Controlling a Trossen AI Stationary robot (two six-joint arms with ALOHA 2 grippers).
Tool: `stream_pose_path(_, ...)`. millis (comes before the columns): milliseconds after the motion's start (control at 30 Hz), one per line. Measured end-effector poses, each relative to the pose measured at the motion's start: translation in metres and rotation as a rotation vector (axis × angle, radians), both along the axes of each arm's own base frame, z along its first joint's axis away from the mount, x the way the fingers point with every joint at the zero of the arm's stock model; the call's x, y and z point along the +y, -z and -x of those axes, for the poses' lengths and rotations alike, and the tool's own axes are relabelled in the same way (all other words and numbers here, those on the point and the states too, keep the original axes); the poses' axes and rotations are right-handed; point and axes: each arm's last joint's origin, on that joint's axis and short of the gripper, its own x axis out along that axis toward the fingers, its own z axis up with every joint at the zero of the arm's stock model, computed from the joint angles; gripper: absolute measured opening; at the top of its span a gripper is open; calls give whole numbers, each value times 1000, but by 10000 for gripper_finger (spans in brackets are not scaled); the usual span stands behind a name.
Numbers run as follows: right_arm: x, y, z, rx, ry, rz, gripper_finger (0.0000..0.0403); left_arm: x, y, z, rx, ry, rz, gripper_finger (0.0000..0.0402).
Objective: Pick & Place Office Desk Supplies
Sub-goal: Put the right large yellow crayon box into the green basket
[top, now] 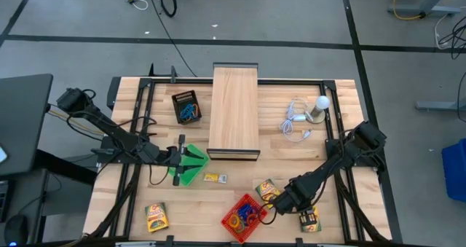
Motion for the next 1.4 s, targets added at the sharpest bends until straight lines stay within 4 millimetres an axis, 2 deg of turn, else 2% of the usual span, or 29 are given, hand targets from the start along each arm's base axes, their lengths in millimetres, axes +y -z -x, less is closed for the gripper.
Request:
stream_pose_path(200, 7, -8, 0, -16, 2, 70, 2, 0, 0, 0, -1, -7, -3, 129)
stream_pose_path(433, 21, -31, -4, -105, 28, 182, 1, 0, 0, 0, -1, -7, -4, 129)
stream_pose_path(733, 34, -55, 1, -216, 78, 344, 0, 0, 0, 0, -1, -8, -4, 129)
stream_pose_path(1033, 38, -60, 13, -253, 107, 481, 0, 0, 0, 0, -1, -8, -4, 129)
stream_pose_path(1400, 27, -64, 24, -235, 121, 677, 0, 1, 0, 0, -3, -27, -7, 129)
